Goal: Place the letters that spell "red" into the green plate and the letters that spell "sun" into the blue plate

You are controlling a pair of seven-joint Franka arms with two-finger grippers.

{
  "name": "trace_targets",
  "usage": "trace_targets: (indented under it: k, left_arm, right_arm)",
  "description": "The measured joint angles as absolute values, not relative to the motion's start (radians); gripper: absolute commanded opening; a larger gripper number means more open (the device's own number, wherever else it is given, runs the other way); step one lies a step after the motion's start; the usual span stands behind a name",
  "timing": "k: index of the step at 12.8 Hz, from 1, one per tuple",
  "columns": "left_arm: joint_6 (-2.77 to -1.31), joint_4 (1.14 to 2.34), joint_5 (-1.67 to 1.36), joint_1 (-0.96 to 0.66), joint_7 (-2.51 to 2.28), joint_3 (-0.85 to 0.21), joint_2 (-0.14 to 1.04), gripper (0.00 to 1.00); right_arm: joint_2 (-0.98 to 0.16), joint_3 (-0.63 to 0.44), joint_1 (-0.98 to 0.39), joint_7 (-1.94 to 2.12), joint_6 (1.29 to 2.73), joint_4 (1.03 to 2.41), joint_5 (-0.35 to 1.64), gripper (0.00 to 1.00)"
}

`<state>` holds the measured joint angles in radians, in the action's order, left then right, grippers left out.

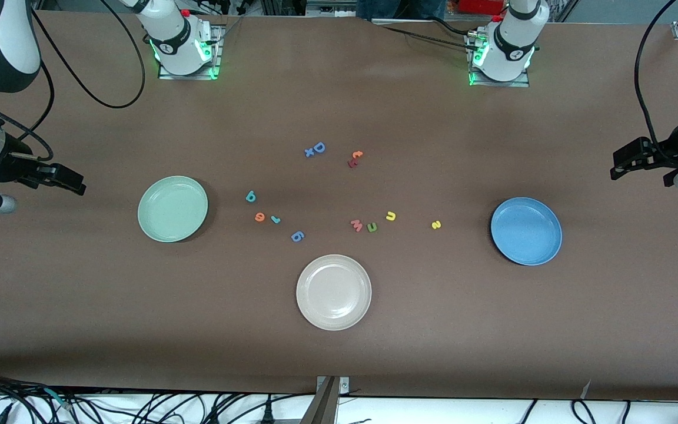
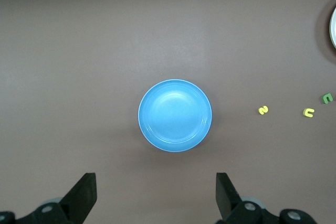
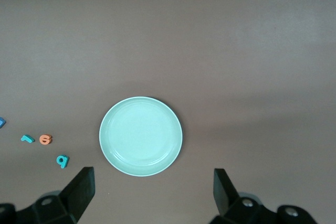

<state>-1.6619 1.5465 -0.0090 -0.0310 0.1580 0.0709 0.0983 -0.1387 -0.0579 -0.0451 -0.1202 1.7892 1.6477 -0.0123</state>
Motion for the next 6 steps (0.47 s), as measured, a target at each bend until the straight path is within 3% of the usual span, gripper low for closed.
trace_targets:
  k: [6]
  left_arm:
    - [-1.661,1.547,-0.009,-0.031,0.158,0.070,0.098,1.00]
  right_arm:
    - [-0.166,-0.049,-0.082,-0.240,1.787,1.660,-0.003,0.99]
